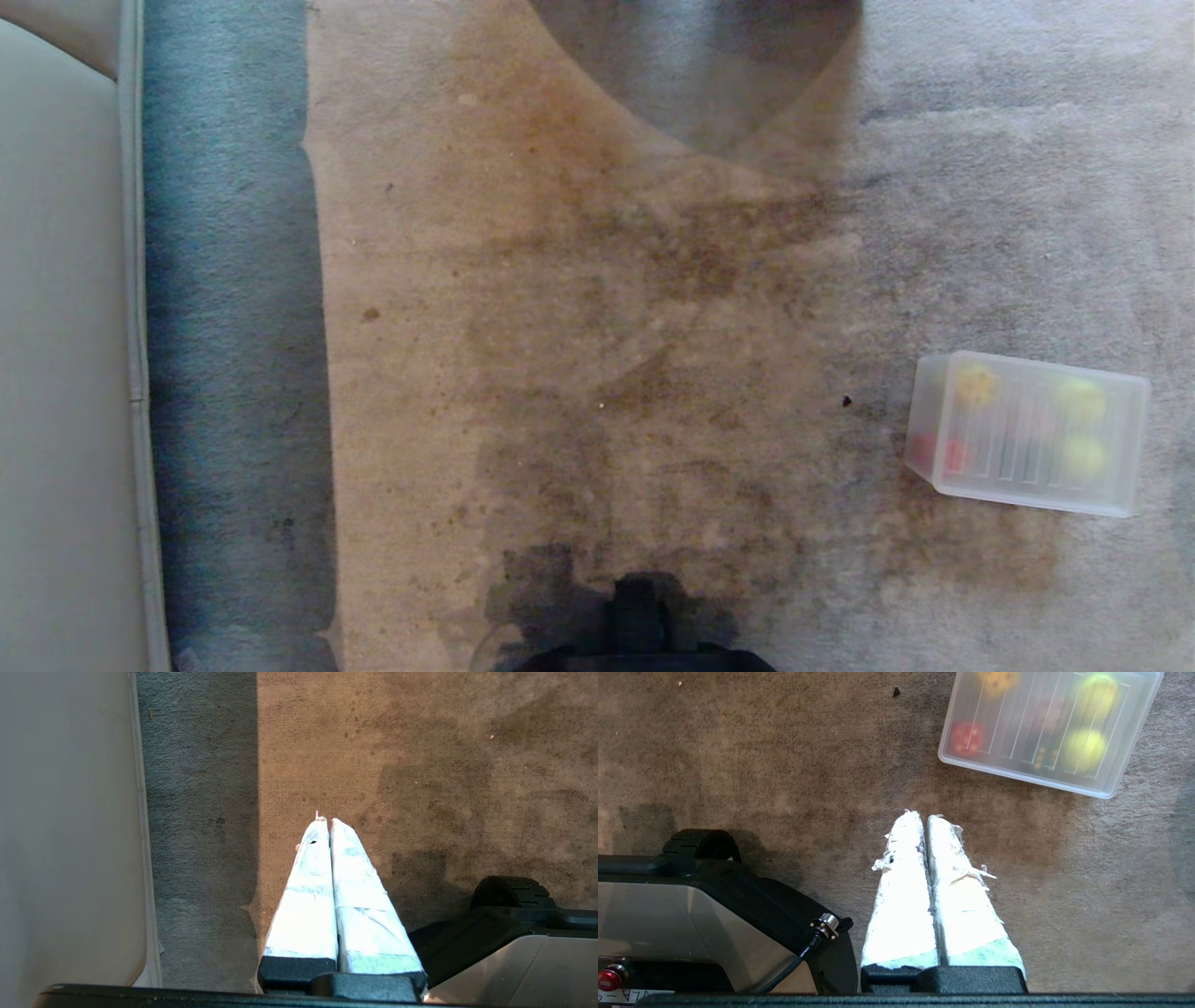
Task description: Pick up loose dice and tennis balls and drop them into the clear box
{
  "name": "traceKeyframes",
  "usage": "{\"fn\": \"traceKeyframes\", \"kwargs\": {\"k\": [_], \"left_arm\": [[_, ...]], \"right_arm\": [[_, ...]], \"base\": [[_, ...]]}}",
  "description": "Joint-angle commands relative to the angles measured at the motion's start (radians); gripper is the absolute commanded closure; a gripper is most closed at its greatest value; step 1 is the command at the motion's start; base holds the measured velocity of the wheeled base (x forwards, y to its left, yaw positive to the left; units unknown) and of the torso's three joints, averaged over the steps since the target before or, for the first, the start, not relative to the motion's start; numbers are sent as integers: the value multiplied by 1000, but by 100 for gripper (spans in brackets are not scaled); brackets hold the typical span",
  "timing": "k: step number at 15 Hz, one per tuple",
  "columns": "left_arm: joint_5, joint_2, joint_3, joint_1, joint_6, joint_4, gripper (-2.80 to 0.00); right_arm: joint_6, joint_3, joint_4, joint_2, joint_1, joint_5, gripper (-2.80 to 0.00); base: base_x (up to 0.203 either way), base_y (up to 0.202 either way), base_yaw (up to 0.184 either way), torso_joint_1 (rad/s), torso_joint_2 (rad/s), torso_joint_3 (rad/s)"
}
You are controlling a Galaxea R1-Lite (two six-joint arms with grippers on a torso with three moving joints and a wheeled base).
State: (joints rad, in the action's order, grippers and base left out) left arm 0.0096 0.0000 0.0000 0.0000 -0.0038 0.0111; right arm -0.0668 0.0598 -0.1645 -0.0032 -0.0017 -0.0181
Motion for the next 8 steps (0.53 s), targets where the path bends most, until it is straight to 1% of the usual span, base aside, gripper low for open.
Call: {"fn": "traceKeyframes", "kwargs": {"k": [1, 5, 8], "left_arm": [[0, 0, 0, 0, 1, 0, 0], [1, 0, 0, 0, -7, 0, 0], [1, 0, 0, 0, -8, -2, 0]], "right_arm": [[-1, 0, -1, 5, 0, 0, 0], [-1, 0, -1, 3, 0, 0, 0], [-1, 0, -1, 3, 0, 0, 0]], "base": [[0, 0, 0, 0, 0, 0], [0, 0, 0, 0, 0, 0], [0, 0, 0, 1, 1, 107]]}}
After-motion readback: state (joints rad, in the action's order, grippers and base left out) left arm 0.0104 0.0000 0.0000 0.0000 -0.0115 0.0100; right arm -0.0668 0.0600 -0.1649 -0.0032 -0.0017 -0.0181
